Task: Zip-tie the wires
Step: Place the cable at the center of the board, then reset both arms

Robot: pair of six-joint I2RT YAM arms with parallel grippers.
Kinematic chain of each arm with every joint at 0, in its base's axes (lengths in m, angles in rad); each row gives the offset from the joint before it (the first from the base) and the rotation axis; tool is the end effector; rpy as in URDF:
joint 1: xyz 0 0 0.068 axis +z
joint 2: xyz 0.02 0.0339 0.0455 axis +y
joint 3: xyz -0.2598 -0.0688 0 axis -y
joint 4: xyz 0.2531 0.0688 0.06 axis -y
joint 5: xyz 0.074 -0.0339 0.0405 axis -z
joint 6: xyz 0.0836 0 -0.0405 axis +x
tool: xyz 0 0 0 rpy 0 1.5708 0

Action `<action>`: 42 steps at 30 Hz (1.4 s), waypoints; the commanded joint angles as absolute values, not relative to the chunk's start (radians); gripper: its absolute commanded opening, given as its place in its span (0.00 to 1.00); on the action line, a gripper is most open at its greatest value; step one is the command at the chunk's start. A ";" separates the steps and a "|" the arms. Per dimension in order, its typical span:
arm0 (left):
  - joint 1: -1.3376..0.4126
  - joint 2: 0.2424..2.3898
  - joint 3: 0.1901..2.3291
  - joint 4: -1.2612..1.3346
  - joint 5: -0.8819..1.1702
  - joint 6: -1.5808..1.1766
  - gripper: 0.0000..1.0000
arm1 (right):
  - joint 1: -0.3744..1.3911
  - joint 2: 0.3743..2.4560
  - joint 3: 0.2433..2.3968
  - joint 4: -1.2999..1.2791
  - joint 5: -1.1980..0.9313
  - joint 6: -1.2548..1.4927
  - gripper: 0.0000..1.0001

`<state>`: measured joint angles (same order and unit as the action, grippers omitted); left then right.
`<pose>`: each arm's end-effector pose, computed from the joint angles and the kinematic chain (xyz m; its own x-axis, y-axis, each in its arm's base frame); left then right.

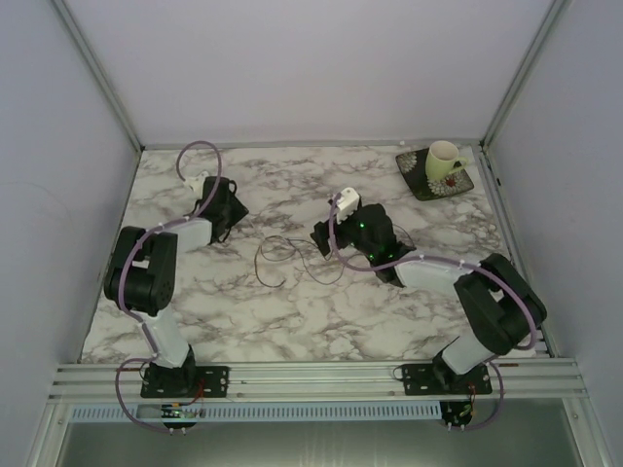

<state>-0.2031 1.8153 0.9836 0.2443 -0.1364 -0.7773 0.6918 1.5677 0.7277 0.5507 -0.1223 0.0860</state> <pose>0.4218 -0.0753 0.1320 -0.4493 -0.6169 -0.6462 -0.3173 0.7863 -0.5301 0.2886 0.2523 0.1801 -0.2810 -0.1221 -0.9519 -0.7017 0.7028 0.1170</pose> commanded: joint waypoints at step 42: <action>-0.141 0.925 0.267 0.641 -0.365 -0.389 1.00 | 0.000 1.066 0.174 0.848 0.226 0.209 0.99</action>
<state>-0.1474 0.9432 0.2920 0.5793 -0.3191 -0.4866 0.0185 0.9676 0.2214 0.5507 0.2047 0.2409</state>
